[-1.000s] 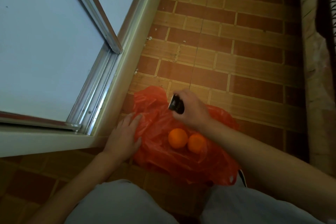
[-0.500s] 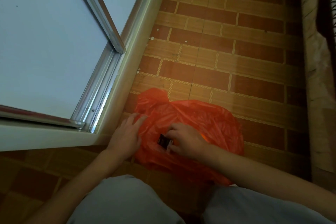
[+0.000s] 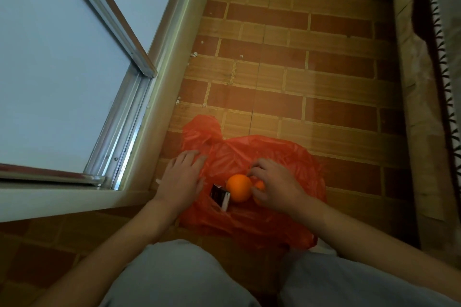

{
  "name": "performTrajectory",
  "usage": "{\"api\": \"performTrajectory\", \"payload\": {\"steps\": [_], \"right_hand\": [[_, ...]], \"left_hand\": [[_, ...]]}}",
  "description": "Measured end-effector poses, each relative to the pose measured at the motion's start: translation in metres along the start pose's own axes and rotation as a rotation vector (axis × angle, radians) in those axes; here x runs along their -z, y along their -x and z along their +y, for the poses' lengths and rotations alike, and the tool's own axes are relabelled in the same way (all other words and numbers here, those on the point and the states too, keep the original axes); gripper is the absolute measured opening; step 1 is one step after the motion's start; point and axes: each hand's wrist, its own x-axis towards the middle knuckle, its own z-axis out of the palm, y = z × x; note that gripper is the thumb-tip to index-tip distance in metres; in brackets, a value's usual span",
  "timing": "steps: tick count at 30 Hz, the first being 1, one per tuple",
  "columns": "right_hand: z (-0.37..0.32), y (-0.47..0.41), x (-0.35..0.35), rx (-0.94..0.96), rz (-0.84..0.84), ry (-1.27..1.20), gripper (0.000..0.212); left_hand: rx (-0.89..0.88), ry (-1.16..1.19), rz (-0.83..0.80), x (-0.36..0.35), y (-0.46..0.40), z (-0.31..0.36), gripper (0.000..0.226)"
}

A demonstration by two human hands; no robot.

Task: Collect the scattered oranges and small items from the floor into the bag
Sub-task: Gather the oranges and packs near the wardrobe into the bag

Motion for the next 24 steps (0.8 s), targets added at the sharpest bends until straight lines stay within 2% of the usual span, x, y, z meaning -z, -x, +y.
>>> {"api": "performTrajectory", "payload": {"steps": [3, 6, 9, 11, 17, 24], "right_hand": [[0.016, 0.022, 0.005, -0.088, 0.058, 0.017, 0.044], [0.03, 0.049, 0.0, -0.177, 0.066, 0.062, 0.05], [0.032, 0.077, -0.012, -0.281, 0.015, 0.092, 0.061], [0.033, 0.091, -0.018, -0.297, 0.002, 0.116, 0.065], [0.038, 0.091, -0.018, -0.386, 0.053, 0.059, 0.065], [0.041, 0.065, -0.013, -0.478, 0.044, -0.11, 0.066]], "left_hand": [[0.053, -0.011, -0.049, -0.001, -0.017, 0.011, 0.068], [0.244, -0.051, -0.195, -0.004, -0.029, 0.024, 0.079], [0.332, -0.121, -0.33, -0.015, -0.027, 0.032, 0.079], [0.347, -0.114, -0.353, -0.019, -0.026, 0.032, 0.071], [0.252, -0.093, -0.192, -0.016, -0.029, 0.033, 0.026], [0.114, 0.026, -0.064, -0.002, -0.024, 0.035, 0.028]]}}
